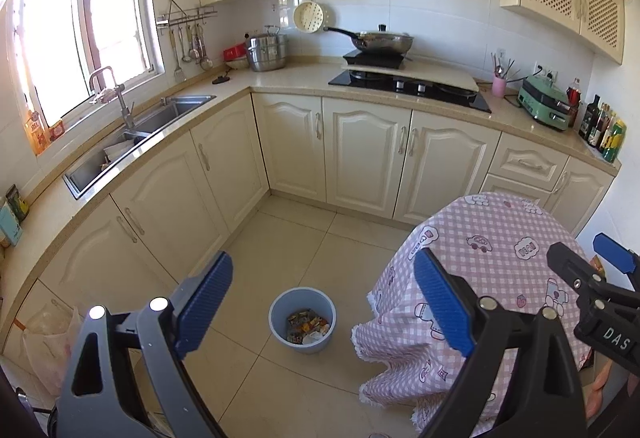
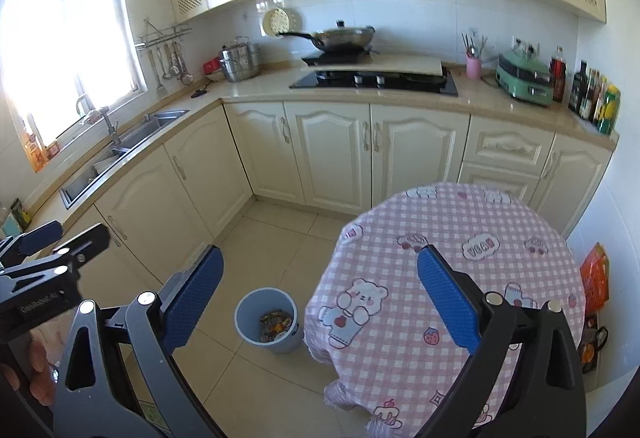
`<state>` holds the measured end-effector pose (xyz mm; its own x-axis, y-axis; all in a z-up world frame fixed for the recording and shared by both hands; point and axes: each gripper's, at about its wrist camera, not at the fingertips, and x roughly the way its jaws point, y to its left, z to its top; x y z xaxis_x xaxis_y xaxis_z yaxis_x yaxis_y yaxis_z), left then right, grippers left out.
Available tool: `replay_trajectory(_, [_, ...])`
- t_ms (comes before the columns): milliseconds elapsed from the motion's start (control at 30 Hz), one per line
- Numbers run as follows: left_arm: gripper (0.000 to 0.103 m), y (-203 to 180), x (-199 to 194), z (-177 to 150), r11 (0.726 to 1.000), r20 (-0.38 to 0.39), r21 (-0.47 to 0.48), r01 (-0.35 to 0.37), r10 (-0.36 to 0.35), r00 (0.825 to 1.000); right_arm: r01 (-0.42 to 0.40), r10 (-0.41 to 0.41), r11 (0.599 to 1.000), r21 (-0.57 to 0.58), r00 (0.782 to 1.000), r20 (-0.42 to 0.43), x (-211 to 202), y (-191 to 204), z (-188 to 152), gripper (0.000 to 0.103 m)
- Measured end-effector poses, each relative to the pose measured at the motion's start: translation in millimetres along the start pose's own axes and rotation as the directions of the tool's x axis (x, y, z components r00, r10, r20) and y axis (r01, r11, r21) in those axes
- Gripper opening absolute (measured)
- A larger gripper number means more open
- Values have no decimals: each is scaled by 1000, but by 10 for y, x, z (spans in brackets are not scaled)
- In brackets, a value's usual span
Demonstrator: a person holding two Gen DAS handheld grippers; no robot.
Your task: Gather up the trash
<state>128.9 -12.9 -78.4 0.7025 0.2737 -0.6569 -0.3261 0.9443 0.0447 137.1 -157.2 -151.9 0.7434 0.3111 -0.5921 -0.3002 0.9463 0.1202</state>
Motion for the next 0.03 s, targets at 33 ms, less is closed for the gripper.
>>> replay_trajectory(33, [90, -47, 63, 7, 1000, -15, 2, -8, 8, 1000, 17, -16, 1000, 14, 1000, -16, 97, -127, -20, 94])
